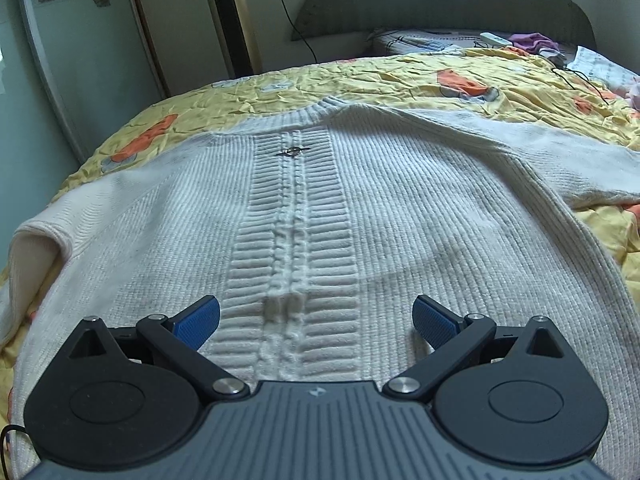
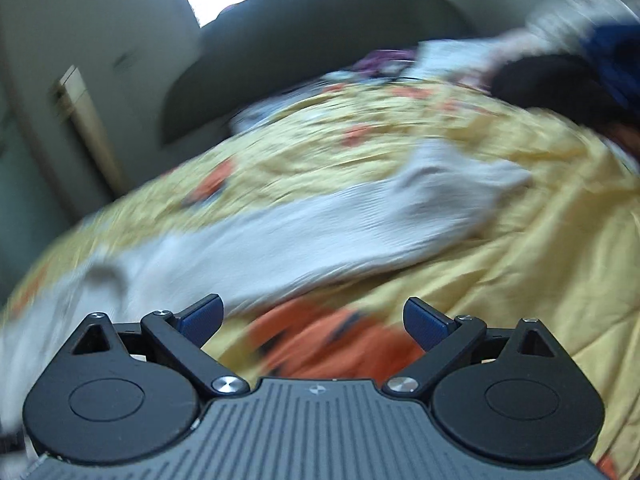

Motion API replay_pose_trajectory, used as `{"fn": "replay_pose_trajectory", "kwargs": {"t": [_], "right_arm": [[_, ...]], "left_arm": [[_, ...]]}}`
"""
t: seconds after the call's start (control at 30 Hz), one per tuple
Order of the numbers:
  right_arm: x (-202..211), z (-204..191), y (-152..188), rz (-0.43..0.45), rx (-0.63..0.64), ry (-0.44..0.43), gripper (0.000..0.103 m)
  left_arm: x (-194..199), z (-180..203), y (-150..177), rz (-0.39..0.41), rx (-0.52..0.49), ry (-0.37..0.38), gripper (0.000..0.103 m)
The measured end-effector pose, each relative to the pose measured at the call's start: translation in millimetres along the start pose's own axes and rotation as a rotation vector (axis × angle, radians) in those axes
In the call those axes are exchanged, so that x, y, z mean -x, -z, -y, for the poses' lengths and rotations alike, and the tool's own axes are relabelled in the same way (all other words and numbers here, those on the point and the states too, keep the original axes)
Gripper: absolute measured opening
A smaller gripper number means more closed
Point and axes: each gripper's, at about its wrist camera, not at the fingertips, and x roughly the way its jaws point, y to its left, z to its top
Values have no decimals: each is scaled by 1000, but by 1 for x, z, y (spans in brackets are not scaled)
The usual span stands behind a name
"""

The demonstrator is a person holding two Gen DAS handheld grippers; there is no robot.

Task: Fold small clothes
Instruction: 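Grasp the cardigan sleeve cuff with the right gripper and lift it, then carry the held sleeve across the cardigan body with the right gripper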

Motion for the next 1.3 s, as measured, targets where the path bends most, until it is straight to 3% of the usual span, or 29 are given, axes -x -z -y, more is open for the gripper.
{"fn": "replay_pose_trajectory", "kwargs": {"t": [0.2, 0.43, 0.57, 0.67, 0.7, 0.73, 0.9, 1.0, 1.07, 1.3], "right_arm": [[-23, 80, -18, 4, -279, -9, 87], [-52, 127, -37, 85, -492, -94, 81], [-68, 148, -48, 130, -605, -91, 55], [-77, 151, -55, 130, -624, -18, 35], [-79, 149, -57, 124, -620, -9, 21], [-79, 147, -59, 120, -607, -1, 17], [-55, 122, -76, 216, -434, 70, 15], [-29, 89, -89, 343, -246, 137, 15], [-22, 60, -93, 378, -105, 159, 15], [-27, -26, -80, 285, 127, -16, 15]], "left_arm": [[0, 3, 0, -4, -12, 5, 103], [1, 8, 0, -3, -38, -4, 103], [2, 8, -2, -1, -49, -11, 103], [2, 5, -6, 5, -53, -27, 103], [1, 4, -7, 8, -54, -33, 103], [1, 2, -8, 10, -54, -41, 103], [-2, -16, -17, 22, -26, -83, 103], [-6, -31, -20, 19, 11, -104, 103], [-11, -41, -20, 6, 36, -114, 103], [-22, -63, -12, -43, 97, -111, 103]]}}
